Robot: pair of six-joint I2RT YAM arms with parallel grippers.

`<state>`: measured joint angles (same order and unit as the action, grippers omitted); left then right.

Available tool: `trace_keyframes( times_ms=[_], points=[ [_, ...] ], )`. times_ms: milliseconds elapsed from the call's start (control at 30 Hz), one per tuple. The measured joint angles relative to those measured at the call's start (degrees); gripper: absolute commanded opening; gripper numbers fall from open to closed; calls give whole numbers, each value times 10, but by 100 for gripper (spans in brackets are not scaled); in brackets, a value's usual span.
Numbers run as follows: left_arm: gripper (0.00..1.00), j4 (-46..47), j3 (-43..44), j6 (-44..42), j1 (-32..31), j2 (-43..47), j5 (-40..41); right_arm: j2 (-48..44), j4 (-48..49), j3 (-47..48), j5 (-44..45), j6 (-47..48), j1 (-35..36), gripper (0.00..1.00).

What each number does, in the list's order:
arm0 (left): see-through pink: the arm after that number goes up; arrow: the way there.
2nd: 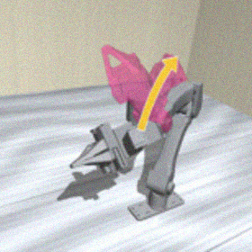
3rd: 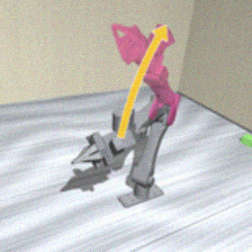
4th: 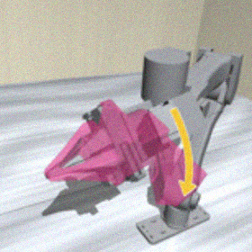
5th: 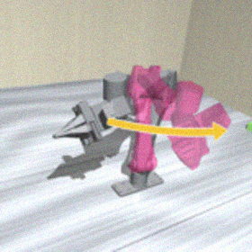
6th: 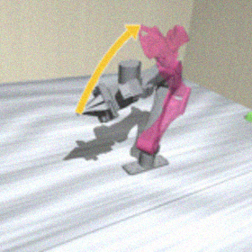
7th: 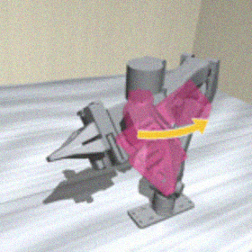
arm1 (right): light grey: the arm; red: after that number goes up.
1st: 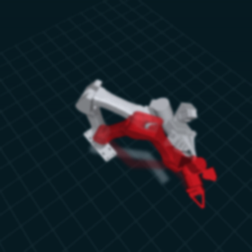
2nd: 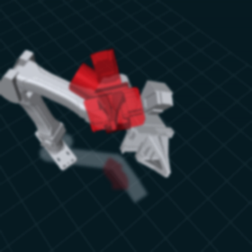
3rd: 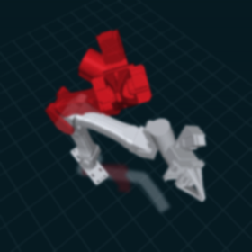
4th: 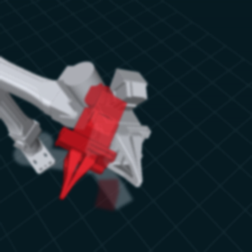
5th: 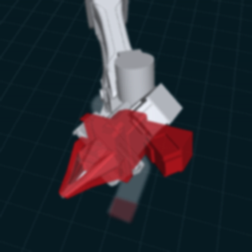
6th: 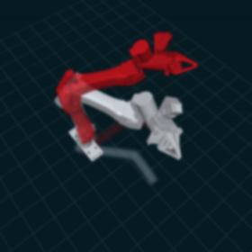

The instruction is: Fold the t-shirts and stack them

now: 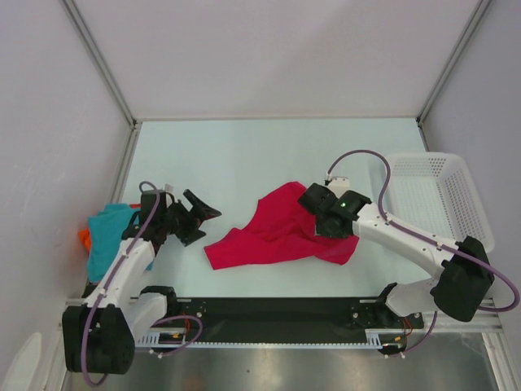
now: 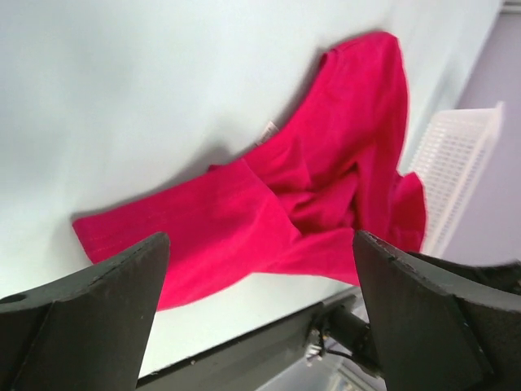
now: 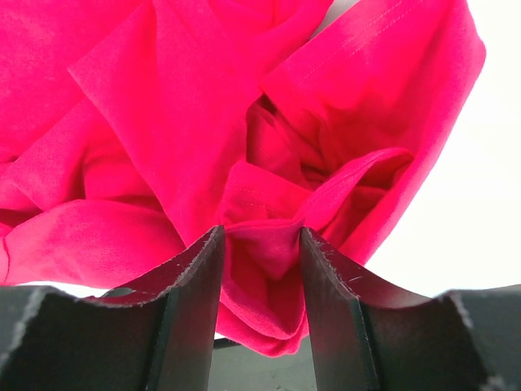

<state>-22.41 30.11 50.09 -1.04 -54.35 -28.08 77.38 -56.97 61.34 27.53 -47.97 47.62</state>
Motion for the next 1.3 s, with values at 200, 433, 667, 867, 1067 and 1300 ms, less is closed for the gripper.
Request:
trace_keyframes(
  times_ms=[200, 433, 667, 867, 1067, 1300],
  points=[
    [100, -9, 40, 0, -65, -56, 107, -1, -11, 16, 5, 11, -13, 47],
    [99, -56, 89, -8, -133, -108, 251, -4, -19, 42, 5, 31, -28, 47],
    [99, -49, 118, -10, -171, -202, 294, -5, -19, 46, 3, 49, -45, 47],
    [97, -39, 111, -4, -198, -240, 294, -13, -20, 46, 0, 61, -60, 47],
    [23, -16, 99, 8, -204, -245, 289, -36, -23, 46, -2, 67, -76, 47],
    [2, 1, 75, 20, -205, -245, 261, -56, -25, 43, -10, 67, -84, 47]
  ],
)
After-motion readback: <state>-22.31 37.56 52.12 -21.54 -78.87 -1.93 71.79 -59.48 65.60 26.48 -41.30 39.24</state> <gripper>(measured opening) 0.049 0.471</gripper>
